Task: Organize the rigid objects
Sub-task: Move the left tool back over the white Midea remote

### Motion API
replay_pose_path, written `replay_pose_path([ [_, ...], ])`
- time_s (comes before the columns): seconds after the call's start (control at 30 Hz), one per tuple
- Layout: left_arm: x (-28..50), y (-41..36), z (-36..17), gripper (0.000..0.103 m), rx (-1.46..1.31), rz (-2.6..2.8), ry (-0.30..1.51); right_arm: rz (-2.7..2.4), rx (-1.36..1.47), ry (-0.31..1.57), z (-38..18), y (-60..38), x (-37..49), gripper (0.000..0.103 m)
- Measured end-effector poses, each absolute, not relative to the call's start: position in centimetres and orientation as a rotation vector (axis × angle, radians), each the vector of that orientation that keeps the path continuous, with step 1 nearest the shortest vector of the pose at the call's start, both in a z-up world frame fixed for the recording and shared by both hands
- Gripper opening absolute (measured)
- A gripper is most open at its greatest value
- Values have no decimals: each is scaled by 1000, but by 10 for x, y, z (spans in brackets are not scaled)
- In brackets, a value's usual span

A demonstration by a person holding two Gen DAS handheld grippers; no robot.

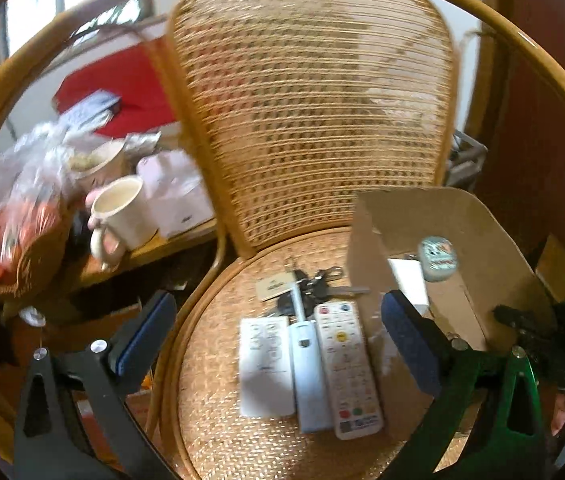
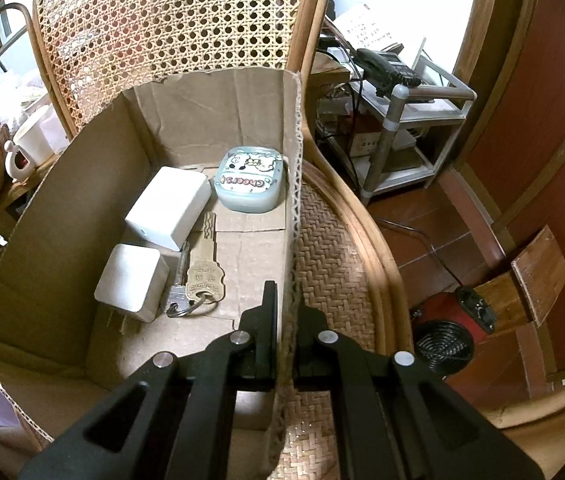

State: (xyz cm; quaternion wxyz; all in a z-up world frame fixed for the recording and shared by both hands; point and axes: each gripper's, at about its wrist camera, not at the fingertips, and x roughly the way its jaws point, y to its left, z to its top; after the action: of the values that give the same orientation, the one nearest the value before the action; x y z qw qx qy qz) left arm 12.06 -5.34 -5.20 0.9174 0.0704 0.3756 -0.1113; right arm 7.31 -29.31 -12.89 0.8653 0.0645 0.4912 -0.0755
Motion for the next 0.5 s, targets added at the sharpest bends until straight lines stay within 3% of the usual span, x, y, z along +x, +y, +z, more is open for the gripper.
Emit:
replay_pose_path([
  [0.27,145,-20,-85,102,75,-167,912,-164,134,1030,-128,-293,73,7],
  [0.5,157,-27,-131,102,244,-120,1009,-177,117,1026,-128,-291,73,7],
])
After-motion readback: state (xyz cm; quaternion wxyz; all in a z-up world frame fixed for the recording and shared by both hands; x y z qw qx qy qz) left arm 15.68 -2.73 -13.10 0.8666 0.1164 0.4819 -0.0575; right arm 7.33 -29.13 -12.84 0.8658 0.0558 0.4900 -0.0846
